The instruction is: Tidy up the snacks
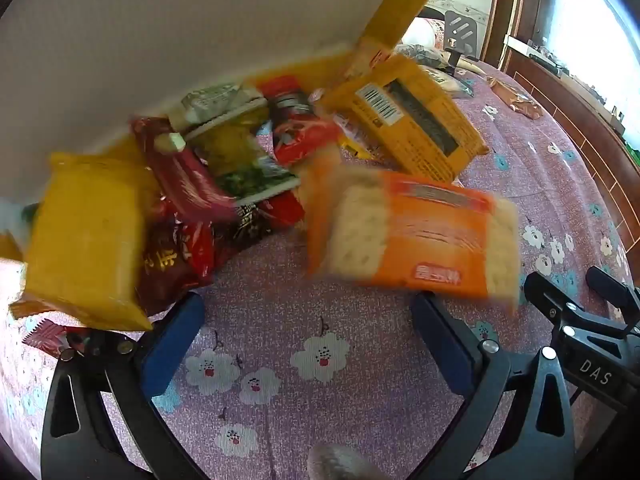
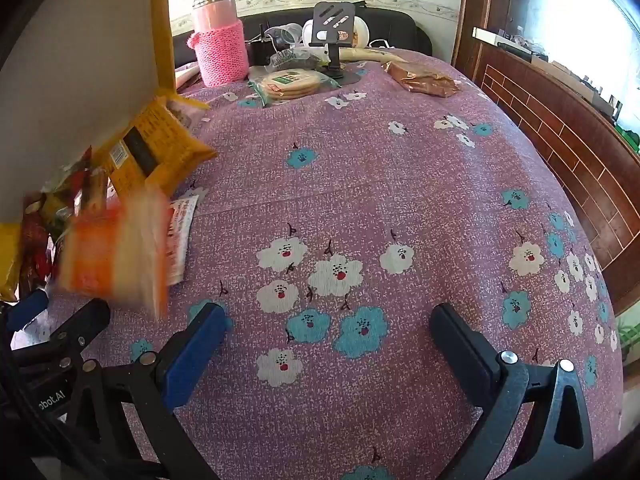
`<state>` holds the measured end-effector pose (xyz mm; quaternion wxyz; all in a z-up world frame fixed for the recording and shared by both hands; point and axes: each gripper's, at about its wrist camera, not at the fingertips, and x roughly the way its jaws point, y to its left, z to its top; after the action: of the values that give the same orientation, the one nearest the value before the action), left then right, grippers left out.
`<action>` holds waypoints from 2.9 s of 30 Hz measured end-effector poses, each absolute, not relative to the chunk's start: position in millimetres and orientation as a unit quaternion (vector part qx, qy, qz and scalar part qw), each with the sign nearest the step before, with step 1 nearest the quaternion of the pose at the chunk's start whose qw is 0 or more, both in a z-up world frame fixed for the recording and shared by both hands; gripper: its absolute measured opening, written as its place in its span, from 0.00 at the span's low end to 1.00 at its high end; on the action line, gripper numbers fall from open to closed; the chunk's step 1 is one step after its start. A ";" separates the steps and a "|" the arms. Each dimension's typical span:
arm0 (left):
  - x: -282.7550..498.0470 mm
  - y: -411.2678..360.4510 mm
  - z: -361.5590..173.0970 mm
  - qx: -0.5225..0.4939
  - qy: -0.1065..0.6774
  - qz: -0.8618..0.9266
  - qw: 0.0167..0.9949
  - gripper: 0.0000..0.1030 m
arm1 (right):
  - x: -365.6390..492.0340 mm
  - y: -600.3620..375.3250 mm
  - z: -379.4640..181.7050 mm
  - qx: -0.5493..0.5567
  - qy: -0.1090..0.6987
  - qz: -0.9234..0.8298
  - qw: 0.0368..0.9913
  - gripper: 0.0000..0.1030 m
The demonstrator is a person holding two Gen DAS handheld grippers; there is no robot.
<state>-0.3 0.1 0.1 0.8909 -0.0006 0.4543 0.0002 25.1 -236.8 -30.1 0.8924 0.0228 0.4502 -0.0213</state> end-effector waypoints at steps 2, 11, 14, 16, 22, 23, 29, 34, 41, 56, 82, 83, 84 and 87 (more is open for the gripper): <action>-0.4 0.2 0.2 -0.001 0.454 0.000 0.891 1.00 | 25.1 -236.4 -30.3 0.017 0.450 -0.024 0.893 1.00; -0.1 1.5 -0.9 -0.002 0.454 0.000 0.891 1.00 | 24.3 -236.2 -28.8 0.016 0.450 -0.025 0.893 1.00; -0.2 0.8 -0.3 -0.001 0.454 0.000 0.891 1.00 | 25.2 -236.3 -29.9 0.016 0.451 -0.025 0.892 1.00; -0.3 0.6 -0.1 -0.001 0.454 0.000 0.891 1.00 | 25.0 -236.1 -29.6 0.016 0.451 -0.025 0.892 1.00; -3.2 -0.9 0.8 -0.001 0.454 0.000 0.891 1.00 | 25.5 -236.7 -30.4 0.016 0.451 -0.025 0.892 1.00; -4.0 -0.6 0.9 -0.001 0.454 0.000 0.891 1.00 | 25.5 -236.6 -30.3 0.016 0.451 -0.025 0.892 1.00; -4.1 -0.5 0.9 -0.001 0.454 0.000 0.891 1.00 | 25.6 -236.7 -30.3 0.016 0.451 -0.025 0.892 1.00; -3.6 -1.0 1.1 -0.001 0.454 -0.003 0.891 1.00 | 25.6 -236.7 -30.2 0.016 0.451 -0.025 0.892 1.00; -1.3 0.6 0.7 0.000 0.454 -0.002 0.891 1.00 | 25.6 -236.6 -30.1 0.016 0.451 -0.025 0.892 1.00; -1.9 -1.7 0.0 -0.007 0.455 0.012 0.890 1.00 | 25.8 -236.6 -29.8 0.016 0.451 -0.025 0.892 1.00; -173.4 83.3 146.8 -0.027 0.353 -0.143 0.924 0.95 | 18.5 -247.3 -25.4 0.041 0.442 0.018 0.896 1.00; -181.2 93.4 159.0 -0.027 0.325 -0.142 0.935 0.95 | 18.6 -245.8 -25.6 0.036 0.443 0.016 0.895 1.00; -186.9 101.3 166.8 -0.026 0.306 -0.144 0.941 0.95 | 19.2 -244.5 -25.7 0.033 0.444 0.014 0.895 1.00; -204.1 123.0 183.8 -0.005 0.256 -0.136 0.957 0.95 | 19.6 -243.5 -25.8 0.029 0.446 0.012 0.894 1.00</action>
<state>-204.1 123.0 183.8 0.9570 -0.0051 0.2563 -0.1360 19.6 -243.5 -25.8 0.8943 0.0287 0.4463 0.0119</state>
